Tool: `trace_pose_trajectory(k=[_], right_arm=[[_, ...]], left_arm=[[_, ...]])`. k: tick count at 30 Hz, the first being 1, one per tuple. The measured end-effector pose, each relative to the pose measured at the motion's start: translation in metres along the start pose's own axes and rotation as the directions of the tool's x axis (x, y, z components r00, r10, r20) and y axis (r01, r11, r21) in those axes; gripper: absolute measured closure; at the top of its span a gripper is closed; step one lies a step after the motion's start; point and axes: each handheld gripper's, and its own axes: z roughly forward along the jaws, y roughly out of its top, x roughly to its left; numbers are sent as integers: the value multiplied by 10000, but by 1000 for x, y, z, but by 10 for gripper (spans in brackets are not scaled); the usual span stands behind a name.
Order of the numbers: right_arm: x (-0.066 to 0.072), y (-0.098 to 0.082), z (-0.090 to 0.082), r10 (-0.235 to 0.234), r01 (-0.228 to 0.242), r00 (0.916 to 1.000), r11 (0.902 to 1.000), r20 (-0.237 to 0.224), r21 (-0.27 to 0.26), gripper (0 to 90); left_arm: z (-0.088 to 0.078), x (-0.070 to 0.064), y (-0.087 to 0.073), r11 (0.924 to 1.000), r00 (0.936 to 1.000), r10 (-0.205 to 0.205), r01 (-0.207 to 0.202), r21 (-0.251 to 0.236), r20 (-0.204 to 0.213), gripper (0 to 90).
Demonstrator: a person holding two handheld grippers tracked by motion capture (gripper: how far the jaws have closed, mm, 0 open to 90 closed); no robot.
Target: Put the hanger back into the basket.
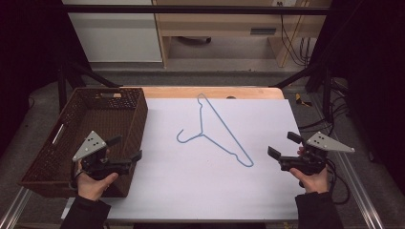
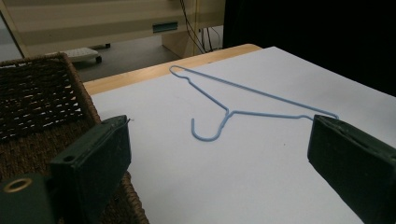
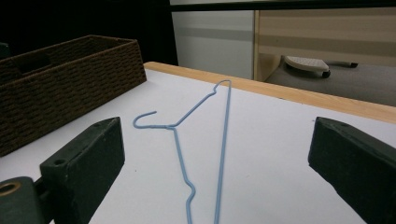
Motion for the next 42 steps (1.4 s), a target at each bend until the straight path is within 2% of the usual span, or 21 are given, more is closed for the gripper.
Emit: trace_pose_trajectory(k=[13, 17, 23, 24, 25, 30, 33, 34, 37, 38, 39, 40, 41, 42], right_arm=[[4, -1, 8, -87, 82, 9999, 9989, 116, 467, 45], [9, 1, 15, -174, 165, 9998, 9976, 132, 679, 51], [21, 5, 31, -637, 645, 9979, 9903, -101, 1228, 60], [26, 7, 39, -740, 755, 9971, 9863, -156, 1470, 64], [26, 7, 39, -740, 755, 9971, 9863, -156, 1470, 64], [37, 13, 60, -1088, 1131, 9935, 9756, -335, 1882, 81], [44, 19, 83, -1182, 1271, 9915, 9701, -549, 2070, 92], [44, 19, 83, -1182, 1271, 9915, 9701, -549, 2070, 92], [49, 20, 103, -1242, 1375, 9897, 9629, -708, 2323, 116], [50, 20, 110, -1284, 1431, 9888, 9597, -755, 2420, 123], [53, 19, 123, -1339, 1535, 9868, 9521, -908, 2645, 134], [54, 19, 128, -1371, 1577, 9863, 9477, -922, 2775, 145], [54, 19, 128, -1371, 1577, 9863, 9477, -922, 2775, 145], [55, 18, 140, -1421, 1655, 9849, 9405, -988, 2969, 159]], left_arm=[[0, -2, 1, 10000, 10000, 70, -70, 56, 65, 62], [0, -4, 2, 10000, 9999, 96, -96, 26, 42, 62], [1, -7, 3, 9999, 9999, 129, -129, -11, 114, 63], [1, -7, 3, 9999, 9999, 132, -132, -10, 105, 63], [1, -7, 3, 9999, 9998, 137, -137, 5, 118, 63], [1, -7, 3, 9999, 9998, 150, -150, -21, 99, 65], [1, -8, 2, 9999, 9998, 153, -153, 5, 100, 66], [2, -8, 2, 9999, 9998, 163, -163, 19, 103, 66], [2, -8, 2, 9998, 9998, 189, -189, 37, 113, 66], [2, -8, 2, 9999, 9998, 172, -172, 12, 137, 65], [2, -8, 2, 9999, 9998, 170, -169, -7, 135, 66], [1, -8, 3, 9998, 9998, 174, -174, -10, 111, 67], [1, -8, 3, 9999, 9998, 166, -166, -23, 120, 67], [1, -8, 3, 9999, 9998, 169, -168, -36, 126, 67]])
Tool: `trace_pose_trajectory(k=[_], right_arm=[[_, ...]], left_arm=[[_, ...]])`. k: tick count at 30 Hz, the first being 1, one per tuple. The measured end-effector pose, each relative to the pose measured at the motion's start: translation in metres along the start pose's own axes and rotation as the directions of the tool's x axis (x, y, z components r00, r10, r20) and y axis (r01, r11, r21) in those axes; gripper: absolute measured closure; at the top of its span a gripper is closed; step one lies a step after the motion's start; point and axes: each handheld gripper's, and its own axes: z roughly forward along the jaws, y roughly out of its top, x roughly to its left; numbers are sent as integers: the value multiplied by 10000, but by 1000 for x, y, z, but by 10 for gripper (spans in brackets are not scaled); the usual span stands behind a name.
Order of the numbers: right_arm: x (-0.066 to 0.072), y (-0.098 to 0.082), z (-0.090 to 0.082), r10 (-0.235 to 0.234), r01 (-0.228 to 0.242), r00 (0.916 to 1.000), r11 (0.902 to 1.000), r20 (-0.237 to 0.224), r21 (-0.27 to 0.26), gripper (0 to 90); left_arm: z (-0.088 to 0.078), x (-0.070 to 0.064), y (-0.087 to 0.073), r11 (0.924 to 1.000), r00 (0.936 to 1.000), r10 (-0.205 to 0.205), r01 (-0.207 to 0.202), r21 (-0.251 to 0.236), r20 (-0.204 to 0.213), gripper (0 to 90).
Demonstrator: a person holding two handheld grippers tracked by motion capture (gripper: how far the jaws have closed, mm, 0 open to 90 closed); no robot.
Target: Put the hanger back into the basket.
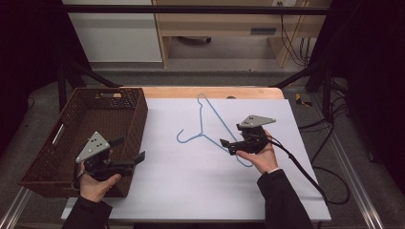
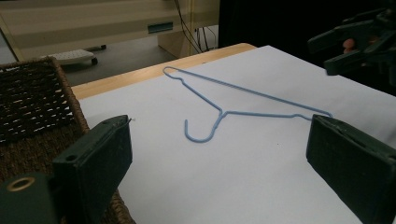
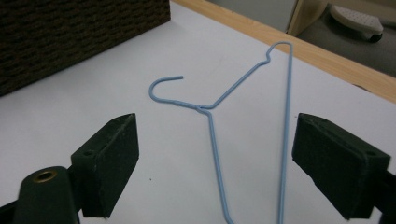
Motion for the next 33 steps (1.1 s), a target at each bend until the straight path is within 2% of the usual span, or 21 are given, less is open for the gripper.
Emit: trace_pose_trajectory(k=[1, 4, 5, 7, 11, 17, 24, 25, 33], right_arm=[[0, 0, 0, 0, 0, 10000, 10000, 0, 0, 159], [-1, 3, 20, -8, 8, 10000, 9992, -6, 406, 189], [-1, 3, 20, -8, 8, 10000, 9992, -6, 406, 189], [-3, 4, 33, 49, -46, 10000, 9980, -42, 630, 218], [-5, 5, 43, -10, 14, 10000, 9975, -59, 709, 253], [-6, 2, 70, -237, 239, 9997, 9907, -36, 1337, 322], [-6, -4, 86, -266, 277, 9996, 9852, -88, 1689, 396], [-6, -6, 92, -252, 268, 9996, 9825, -114, 1843, 423], [-7, -14, 105, -451, 514, 9985, 9711, -324, 2332, 532]], left_arm=[[0, 0, 0, 10000, 10000, 11, -11, -2, -17, 67], [0, 0, 0, 10000, 10000, 4, -4, -18, 11, 67], [0, 0, 0, 10000, 10000, 6, -6, -11, 5, 67], [0, 0, 0, 10000, 10000, 7, -7, -4, 26, 67], [1, 0, 0, 10000, 10000, 31, -31, 58, 35, 67], [1, 0, 0, 10000, 10000, 67, -67, 70, 49, 67], [2, 0, 0, 9999, 10000, 88, -88, 70, 39, 69], [2, 0, 0, 9999, 9999, 95, -95, 72, 31, 69], [2, -1, -1, 9999, 9999, 104, -105, 93, 40, 70]])
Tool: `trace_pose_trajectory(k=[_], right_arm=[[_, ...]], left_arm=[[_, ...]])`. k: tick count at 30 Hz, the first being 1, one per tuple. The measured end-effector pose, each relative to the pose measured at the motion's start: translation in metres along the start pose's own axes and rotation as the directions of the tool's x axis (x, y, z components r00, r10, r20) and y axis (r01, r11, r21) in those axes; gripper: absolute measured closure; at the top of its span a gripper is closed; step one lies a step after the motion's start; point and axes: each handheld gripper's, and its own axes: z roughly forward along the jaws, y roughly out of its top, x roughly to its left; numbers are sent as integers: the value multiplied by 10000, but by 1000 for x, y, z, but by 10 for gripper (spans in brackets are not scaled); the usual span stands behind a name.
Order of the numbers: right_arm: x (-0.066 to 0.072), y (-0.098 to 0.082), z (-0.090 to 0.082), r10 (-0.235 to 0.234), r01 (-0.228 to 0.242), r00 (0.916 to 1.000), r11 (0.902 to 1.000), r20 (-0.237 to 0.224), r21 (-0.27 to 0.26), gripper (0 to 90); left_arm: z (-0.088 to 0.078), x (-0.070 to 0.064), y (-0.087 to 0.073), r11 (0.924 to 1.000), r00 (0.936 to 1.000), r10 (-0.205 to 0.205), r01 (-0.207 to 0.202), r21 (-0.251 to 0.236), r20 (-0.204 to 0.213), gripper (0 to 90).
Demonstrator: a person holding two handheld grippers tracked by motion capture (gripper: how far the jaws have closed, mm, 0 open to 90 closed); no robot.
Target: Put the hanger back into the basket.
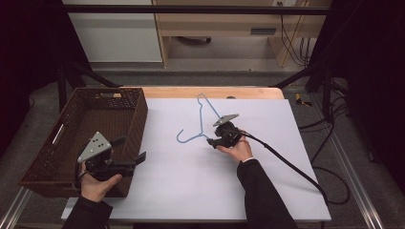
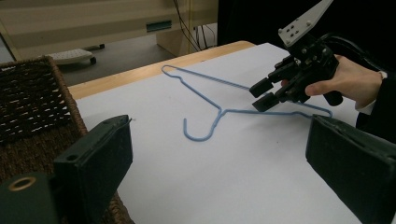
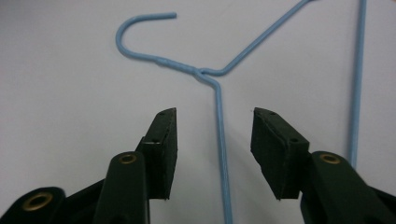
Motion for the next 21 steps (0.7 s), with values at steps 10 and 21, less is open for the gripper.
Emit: trace_pose_trajectory(k=[10, 21], right_arm=[[0, -5, 12, 107, -99, 9999, 9970, -92, 764, 665], [2, -7, 14, 136, -134, 9999, 9952, -13, 967, 810]], left_arm=[[0, 0, 0, 10000, 10000, 23, -23, -2, -24, 72], [0, -1, 0, 10000, 10000, 32, -32, 14, -20, 74]])
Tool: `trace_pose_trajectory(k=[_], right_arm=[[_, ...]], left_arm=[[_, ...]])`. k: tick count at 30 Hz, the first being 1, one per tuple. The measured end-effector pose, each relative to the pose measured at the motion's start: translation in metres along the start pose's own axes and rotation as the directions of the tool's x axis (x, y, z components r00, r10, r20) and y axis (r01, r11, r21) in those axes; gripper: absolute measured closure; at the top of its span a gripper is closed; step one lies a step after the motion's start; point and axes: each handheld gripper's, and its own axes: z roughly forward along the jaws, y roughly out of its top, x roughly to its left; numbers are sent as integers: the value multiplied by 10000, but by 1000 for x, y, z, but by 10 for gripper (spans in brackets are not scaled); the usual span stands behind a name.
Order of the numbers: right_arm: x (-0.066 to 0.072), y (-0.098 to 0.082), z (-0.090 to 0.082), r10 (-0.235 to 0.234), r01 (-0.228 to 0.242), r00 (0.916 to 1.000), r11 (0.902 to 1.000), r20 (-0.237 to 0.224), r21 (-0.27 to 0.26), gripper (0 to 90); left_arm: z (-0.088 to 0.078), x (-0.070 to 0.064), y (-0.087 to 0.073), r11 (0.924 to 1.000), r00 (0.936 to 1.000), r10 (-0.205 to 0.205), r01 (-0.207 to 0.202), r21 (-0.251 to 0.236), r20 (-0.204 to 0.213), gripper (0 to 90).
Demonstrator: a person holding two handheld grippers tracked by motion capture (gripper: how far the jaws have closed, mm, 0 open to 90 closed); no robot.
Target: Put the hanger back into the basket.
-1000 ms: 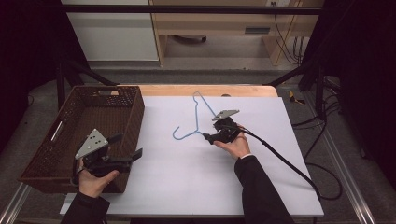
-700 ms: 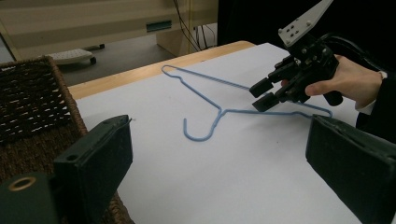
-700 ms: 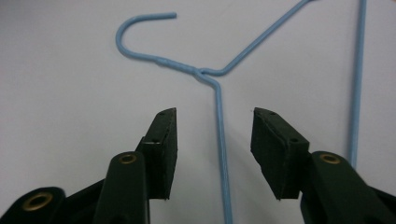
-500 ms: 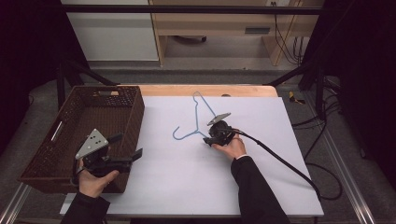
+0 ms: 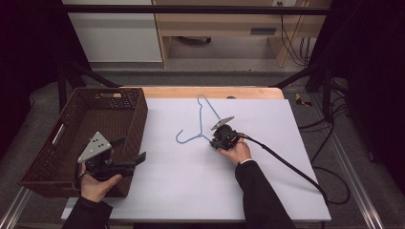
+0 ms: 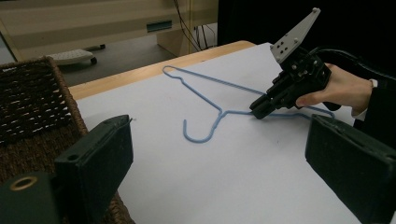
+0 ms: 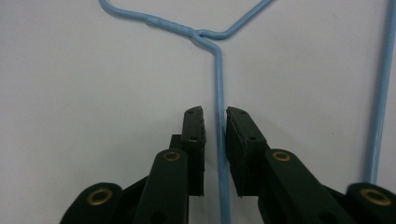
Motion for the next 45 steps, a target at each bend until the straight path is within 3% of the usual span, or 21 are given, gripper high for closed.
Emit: trace_pose_trajectory(k=[6, 17, 18, 22, 25, 26, 30, 38, 45], right_arm=[[-3, 0, 0, -56, 56, 10000, 10000, -56, 76, 867], [-3, 0, 0, 61, -61, 9999, 10000, -100, 27, 876], [-5, 0, -1, -57, 57, 9999, 10000, -147, -23, 877], [-7, 1, -7, 355, -368, 9981, 9990, -498, -253, 878], [-9, 2, -11, 238, -260, 9979, 9990, -596, -363, 878], [-9, 2, -14, 465, -487, 9969, 9982, -627, -345, 878], [-14, 3, -24, 362, -433, 9951, 9961, -915, -764, 878], [-16, 5, -41, 580, -718, 9913, 9906, -1179, -1164, 879], [-18, 6, -51, 475, -702, 9888, 9845, -1414, -1605, 879]], left_arm=[[0, 0, 0, 10000, 10000, 3, -3, 4, 8, 74], [2, -1, 0, 10000, 10000, 33, -33, 55, 25, 75], [2, -1, 0, 10000, 10000, 31, -31, 56, 24, 75], [2, -3, 0, 10000, 10000, 48, -48, 60, 49, 76], [3, -4, 0, 9999, 10000, 65, -66, 89, 72, 76], [4, -5, 0, 9999, 10000, 32, -33, 98, 88, 76], [6, -8, 1, 9999, 9998, 62, -65, 131, 174, 76], [23, -22, -3, 9988, 9984, 43, -70, 476, 571, 77], [45, -37, -8, 9945, 9973, 112, -187, 1029, 730, 75]])
